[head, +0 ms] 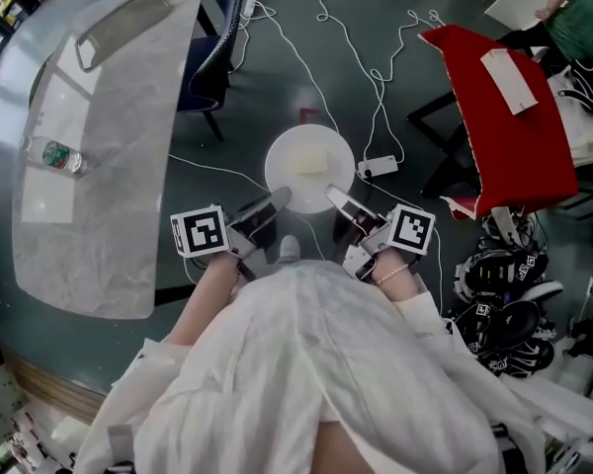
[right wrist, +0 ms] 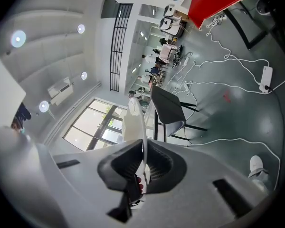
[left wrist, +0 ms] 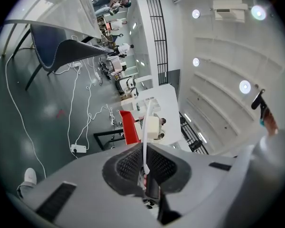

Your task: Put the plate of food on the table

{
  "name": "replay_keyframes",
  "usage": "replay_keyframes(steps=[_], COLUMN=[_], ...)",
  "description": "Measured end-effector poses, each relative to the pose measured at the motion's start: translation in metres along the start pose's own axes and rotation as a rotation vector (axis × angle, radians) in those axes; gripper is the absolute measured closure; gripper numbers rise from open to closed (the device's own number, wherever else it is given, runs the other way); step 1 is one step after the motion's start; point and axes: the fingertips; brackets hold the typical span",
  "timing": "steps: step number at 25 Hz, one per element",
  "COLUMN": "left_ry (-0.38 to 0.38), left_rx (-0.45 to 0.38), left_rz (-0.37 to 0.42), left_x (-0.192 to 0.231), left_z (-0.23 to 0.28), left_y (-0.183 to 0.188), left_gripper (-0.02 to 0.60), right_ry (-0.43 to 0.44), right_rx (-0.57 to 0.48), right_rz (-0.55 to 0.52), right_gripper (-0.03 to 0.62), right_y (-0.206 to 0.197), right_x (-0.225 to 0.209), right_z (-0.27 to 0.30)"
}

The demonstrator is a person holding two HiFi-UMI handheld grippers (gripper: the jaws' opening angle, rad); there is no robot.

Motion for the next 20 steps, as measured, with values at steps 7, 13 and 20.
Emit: replay_keyframes(steps=[7, 13, 20], left_ry=[0.056, 0.082, 0.182], left_rx=[-0.077, -0.147, -0.223], left_rz=[-0.131, -0.181, -0.227], left_x=[0.014, 0.021, 0.04], left_z=[0.012, 0.004, -0.023], left_y=[0.007, 0.014, 0.005], left_gripper=[0.555, 0.555, 0.555], right_ry=[0.04, 0.08, 0.066], right_rx=[0.087, 0.161, 0.268], right_rz=[0.053, 0.091, 0.153], right_gripper=[0.583, 0.583, 0.583], right_y=[0.014, 0.013, -0.015], right_x=[-0.016, -0.02, -0.03], right_z=[0.015, 0.034, 0.049])
Point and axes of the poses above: the fingertips, and each gripper's own axes: z forward along the fingers, x to its left, y out of its top, and after that the axes turned 15 degrees about y, right-handed
